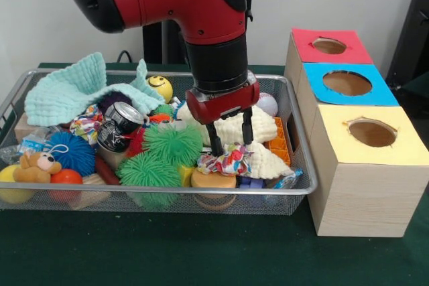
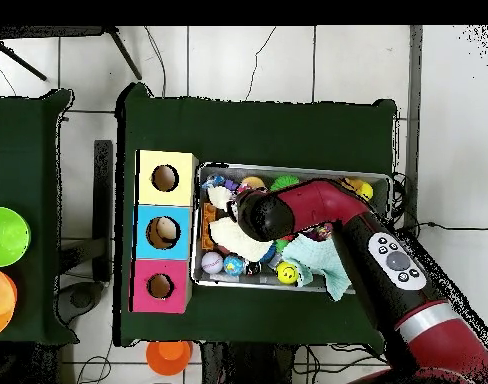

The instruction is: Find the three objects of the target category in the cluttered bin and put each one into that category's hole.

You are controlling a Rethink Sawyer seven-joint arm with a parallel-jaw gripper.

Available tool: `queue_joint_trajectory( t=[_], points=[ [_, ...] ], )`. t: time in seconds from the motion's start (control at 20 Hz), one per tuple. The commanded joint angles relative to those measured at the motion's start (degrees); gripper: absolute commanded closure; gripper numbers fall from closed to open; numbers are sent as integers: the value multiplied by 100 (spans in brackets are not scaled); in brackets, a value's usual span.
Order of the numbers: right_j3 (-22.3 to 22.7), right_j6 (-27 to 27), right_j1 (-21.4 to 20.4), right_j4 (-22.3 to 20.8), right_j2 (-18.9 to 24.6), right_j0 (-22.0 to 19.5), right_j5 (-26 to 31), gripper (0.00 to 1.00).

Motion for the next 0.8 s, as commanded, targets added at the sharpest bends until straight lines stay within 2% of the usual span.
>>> queue_joint_trajectory(
  t=[0.05,0.25,0.3,0.8],
  points=[
    [-243,-650,70,-410,-349,169,201,0],
    [-262,-660,23,-491,-431,242,291,0],
    [-267,-654,16,-512,-443,253,287,100],
    [-185,-505,-2,-664,-342,176,-231,100]
  ],
)
